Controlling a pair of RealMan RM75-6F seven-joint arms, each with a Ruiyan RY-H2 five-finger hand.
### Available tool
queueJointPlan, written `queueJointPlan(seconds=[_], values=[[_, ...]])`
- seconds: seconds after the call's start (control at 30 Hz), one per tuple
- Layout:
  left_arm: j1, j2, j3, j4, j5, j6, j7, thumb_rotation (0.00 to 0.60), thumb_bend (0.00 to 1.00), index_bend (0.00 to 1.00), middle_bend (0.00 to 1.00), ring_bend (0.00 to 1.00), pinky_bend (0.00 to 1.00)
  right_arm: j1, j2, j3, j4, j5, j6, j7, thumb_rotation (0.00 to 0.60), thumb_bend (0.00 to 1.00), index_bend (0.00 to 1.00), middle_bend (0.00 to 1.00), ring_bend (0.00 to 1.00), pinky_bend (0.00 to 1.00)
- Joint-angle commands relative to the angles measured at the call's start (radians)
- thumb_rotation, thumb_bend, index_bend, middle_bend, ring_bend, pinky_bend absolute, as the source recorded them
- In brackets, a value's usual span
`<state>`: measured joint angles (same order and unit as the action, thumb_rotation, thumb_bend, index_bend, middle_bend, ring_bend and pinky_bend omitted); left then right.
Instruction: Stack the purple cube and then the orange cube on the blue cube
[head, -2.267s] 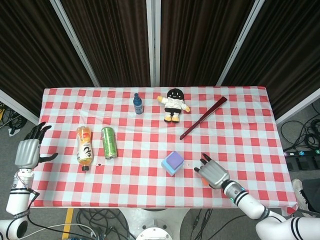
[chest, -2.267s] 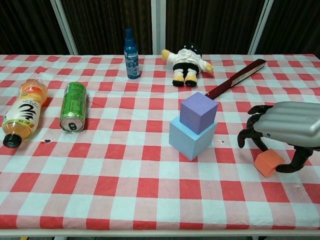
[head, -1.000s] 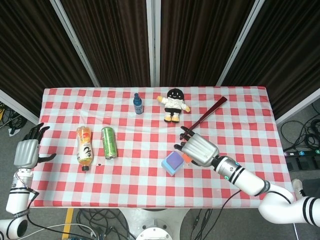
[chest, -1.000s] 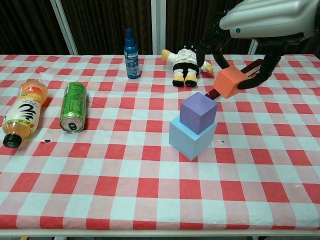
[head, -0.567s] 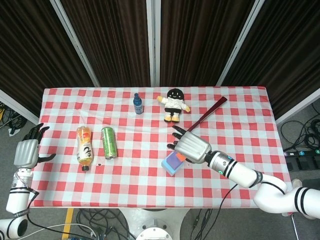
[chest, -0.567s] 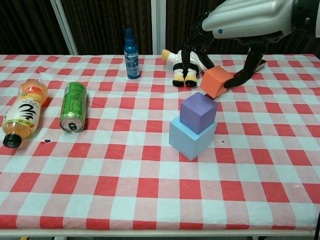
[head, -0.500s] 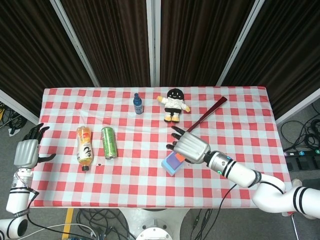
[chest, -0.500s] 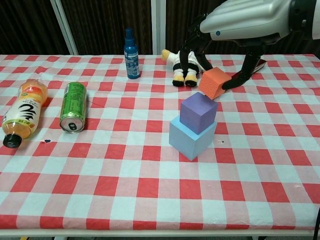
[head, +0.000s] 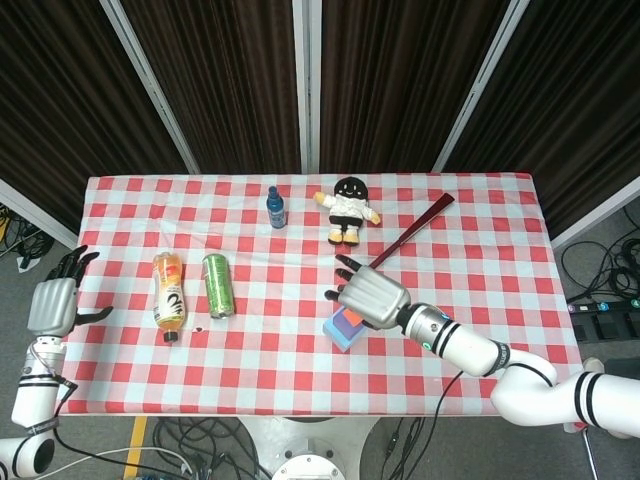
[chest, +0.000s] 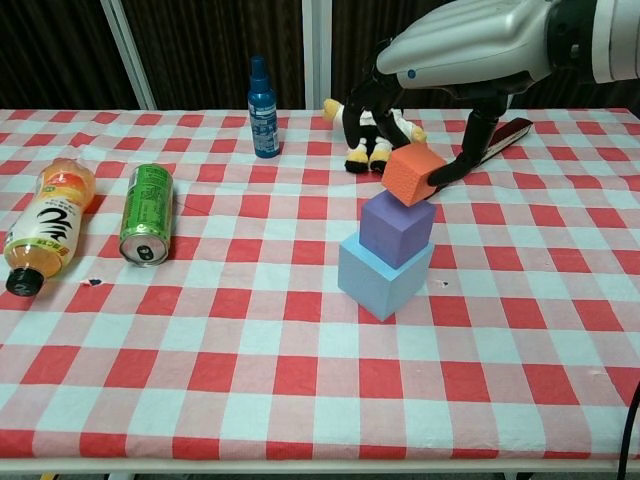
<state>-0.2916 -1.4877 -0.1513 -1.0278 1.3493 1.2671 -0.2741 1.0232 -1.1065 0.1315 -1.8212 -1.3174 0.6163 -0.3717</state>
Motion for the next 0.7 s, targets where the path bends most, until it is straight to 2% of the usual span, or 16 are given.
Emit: queueJointPlan(seconds=[0.03,0.33,0.7], values=[[0.001,0.003,-0.001,-0.005,0.002,0.005,-0.006,0.6,0.09,0.23,0.18,0.13,0.25,0.027,0.002,0.003,-0.021,0.052,-0.023,-0.039,0.6,0.17,0.28,0.5,0.17,0.0],[0.002,0.008,-0.003,-0.009,0.001,0.006,-0.017,0.6,0.09,0.23,0.18,0.13,0.25,0.083,0.004,-0.005,-0.026,0.167,-0.053,-0.081,0.6,0.17,0.28,0.5,0.17,0.0],[0.002,0.005,-0.005,-0.001,-0.004,0.002,-0.02,0.6,0.09,0.23,0.18,0.13,0.25,0.123,-0.005,-0.043,-0.008,0.208,-0.067,-0.1,0.6,0.17,0.28,0.5,0.17,0.0]])
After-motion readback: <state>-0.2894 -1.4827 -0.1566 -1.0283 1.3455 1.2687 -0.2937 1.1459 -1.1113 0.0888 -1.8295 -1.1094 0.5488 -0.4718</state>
